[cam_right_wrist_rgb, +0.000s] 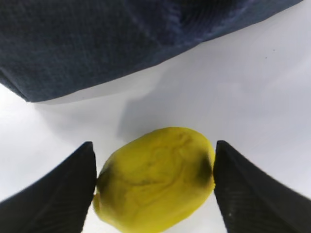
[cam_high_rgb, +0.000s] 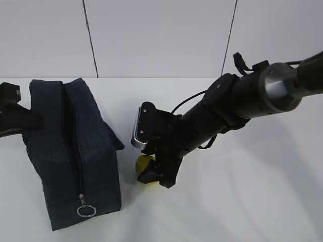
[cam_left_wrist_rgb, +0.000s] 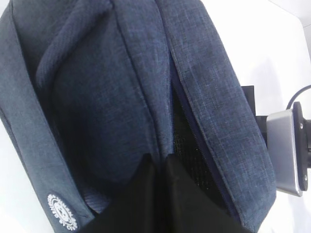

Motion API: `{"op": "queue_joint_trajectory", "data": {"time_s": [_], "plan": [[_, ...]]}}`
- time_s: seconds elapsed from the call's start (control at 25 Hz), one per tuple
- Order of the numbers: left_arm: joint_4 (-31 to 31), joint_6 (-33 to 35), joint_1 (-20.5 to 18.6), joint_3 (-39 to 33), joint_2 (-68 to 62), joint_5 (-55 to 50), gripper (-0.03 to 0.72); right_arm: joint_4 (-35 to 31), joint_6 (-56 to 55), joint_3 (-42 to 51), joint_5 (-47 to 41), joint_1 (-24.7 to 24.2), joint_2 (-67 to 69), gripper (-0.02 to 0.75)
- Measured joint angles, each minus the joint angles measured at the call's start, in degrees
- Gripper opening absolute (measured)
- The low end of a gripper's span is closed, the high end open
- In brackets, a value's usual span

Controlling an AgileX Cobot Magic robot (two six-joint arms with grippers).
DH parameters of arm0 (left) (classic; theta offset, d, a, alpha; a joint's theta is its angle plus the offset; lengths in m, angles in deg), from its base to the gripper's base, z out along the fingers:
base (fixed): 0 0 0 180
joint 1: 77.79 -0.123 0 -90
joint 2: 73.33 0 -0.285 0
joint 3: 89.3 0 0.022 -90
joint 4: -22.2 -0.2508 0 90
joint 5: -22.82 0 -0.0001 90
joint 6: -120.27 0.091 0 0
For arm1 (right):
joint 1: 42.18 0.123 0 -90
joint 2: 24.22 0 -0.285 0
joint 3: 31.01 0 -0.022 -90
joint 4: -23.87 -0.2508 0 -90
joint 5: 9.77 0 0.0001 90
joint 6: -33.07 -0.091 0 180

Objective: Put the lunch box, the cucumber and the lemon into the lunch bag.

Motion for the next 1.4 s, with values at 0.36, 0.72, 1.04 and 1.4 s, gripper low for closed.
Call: {"op": "queue_joint_trajectory", "data": {"time_s": [0.36, 0.72, 1.04, 1.4], "plan": [[0.0, 0.0, 0.0, 0.0, 0.0, 0.0, -0.003, 0.1, 0.0, 0.0, 0.1, 0.0, 0.0, 0.486], [0.0, 0.0, 0.0, 0.0, 0.0, 0.0, -0.003, 3.0, -0.8, -0.1, 0.4, 0.0, -0.2, 0.482], [0.1, 0.0, 0.0, 0.0, 0.0, 0.0, -0.003, 9.5, -7.3, -0.1, 0.4, 0.0, -2.8, 0.480], [0.1, 0.0, 0.0, 0.0, 0.0, 0.0, -0.003, 13.7, -19.3, 0.0, -0.1, 0.0, -7.6, 0.480]]}}
